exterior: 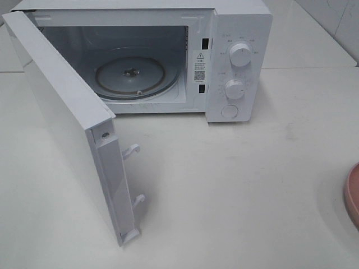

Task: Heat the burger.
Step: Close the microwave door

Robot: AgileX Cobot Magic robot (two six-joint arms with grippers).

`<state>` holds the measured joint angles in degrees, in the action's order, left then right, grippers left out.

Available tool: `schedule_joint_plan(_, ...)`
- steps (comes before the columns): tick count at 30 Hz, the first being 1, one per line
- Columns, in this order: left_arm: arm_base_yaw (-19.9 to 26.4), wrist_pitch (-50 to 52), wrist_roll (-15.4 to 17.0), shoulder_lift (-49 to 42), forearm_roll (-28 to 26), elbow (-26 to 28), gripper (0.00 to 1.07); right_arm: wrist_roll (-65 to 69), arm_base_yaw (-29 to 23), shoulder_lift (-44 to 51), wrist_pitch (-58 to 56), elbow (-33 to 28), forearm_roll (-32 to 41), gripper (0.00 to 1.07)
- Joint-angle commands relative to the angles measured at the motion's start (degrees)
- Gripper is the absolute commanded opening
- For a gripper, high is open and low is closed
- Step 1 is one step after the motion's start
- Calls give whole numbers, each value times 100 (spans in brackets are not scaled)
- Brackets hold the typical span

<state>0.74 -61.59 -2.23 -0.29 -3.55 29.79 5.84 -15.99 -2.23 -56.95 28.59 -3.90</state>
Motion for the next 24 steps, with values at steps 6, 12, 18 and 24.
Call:
schedule_joint_plan(6,6,40,23,-34,0,-17,100,-80,527,413,-29,-6,40,76)
schedule_joint_plan(12,6,40,23,-34,0,-17,100,-74,533,413,-29,-6,34,76)
schedule_joint_plan(18,6,40,23,-34,0,-17,100,-74,533,413,-29,0,34,76)
schedule_joint_plan(24,6,40,23,-34,0,-17,100,-74,533,413,-29,0,34,76)
